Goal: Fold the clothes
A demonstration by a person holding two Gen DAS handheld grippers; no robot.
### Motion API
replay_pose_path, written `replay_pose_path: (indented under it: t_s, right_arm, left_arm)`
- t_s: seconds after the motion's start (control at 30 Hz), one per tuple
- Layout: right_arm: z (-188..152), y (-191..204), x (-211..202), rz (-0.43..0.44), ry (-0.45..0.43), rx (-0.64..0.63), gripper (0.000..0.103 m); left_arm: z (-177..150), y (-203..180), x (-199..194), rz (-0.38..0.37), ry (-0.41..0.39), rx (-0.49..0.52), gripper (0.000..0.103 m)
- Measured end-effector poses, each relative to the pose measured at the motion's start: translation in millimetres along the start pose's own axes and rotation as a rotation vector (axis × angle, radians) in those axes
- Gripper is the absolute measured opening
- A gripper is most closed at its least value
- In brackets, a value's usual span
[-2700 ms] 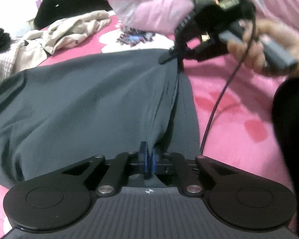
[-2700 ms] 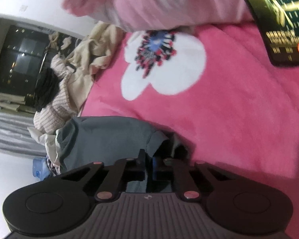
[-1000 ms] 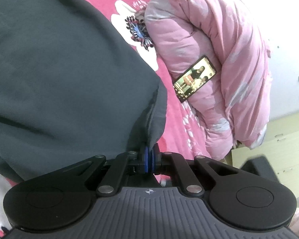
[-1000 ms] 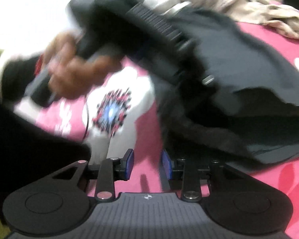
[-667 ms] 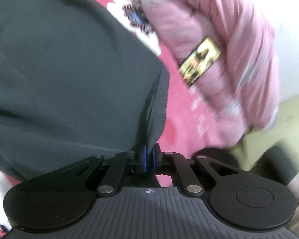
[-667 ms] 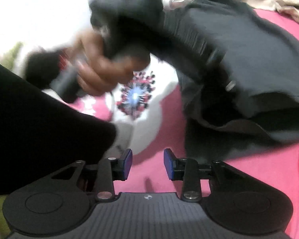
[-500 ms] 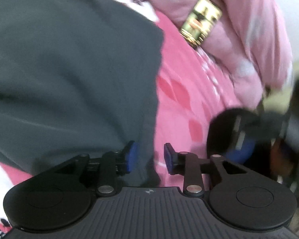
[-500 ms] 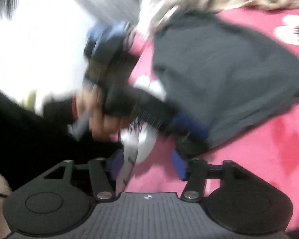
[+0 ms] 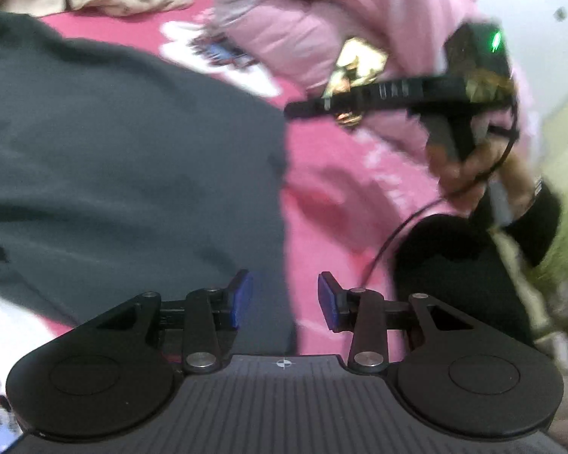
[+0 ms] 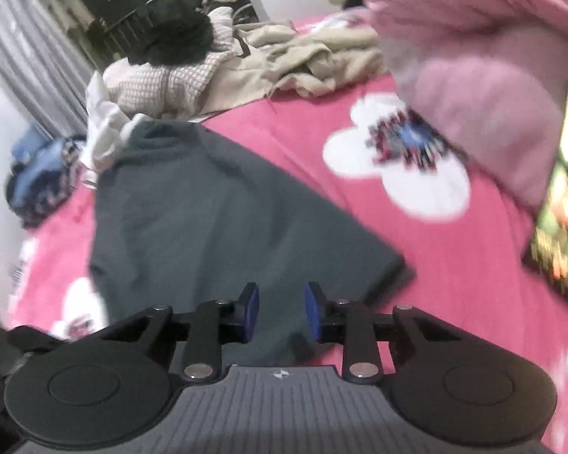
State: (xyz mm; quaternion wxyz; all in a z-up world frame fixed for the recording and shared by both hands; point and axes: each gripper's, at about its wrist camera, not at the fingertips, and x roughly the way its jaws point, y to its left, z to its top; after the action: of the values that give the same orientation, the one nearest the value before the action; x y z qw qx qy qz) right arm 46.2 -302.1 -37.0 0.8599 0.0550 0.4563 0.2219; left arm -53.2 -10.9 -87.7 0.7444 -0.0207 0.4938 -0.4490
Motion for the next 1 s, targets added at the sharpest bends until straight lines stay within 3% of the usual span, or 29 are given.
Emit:
replay_pose_path:
  t_s: [0.07, 0.23, 0.37, 0.5, 0.67, 0.77, 0.87, 1.0]
  right_arm:
    - [-1, 1, 15, -0.058, -0.008, -0.025, 0.028]
    - [-21, -24, 56, -0.280, 0.082, -0.031, 0.027]
    - [-25, -23, 25, -0.312, 0.019, -0.011, 0.021]
    - [-14, -3, 3, -0.251, -0.079, -0.033, 0.021]
    - [-8, 3, 33, -0.172, -0.060, -0.073, 0.021]
    - [-13, -18, 70, -0.276, 0.044, -0.060, 0.017]
    - [-9, -23, 54, -0.298, 0.004, 0.011, 0.018]
    - [-5, 4, 18, -0.267, -0.085, -0.075, 0.021]
  left_arm:
    - [-7, 3, 9, 0.051, 0.033, 0.015, 0.038]
    - [-23, 3, 14, 0.060, 0.009, 0.014, 0.038]
    - [-30, 6, 13, 0.039, -0.013, -0.031, 0.038]
    - [-33, 10, 11, 0.029, -0.027, -0.066, 0.038]
    - [-36, 3, 18, 0.038, -0.045, -0.082, 0.039]
    - [-39, 2, 22, 0.037, -0.061, -0.098, 0.039]
    - [-40, 1, 20, 0.031, -0.071, -0.093, 0.039]
    - [-41, 2, 5, 0.013, -0.101, -0.078, 0.039]
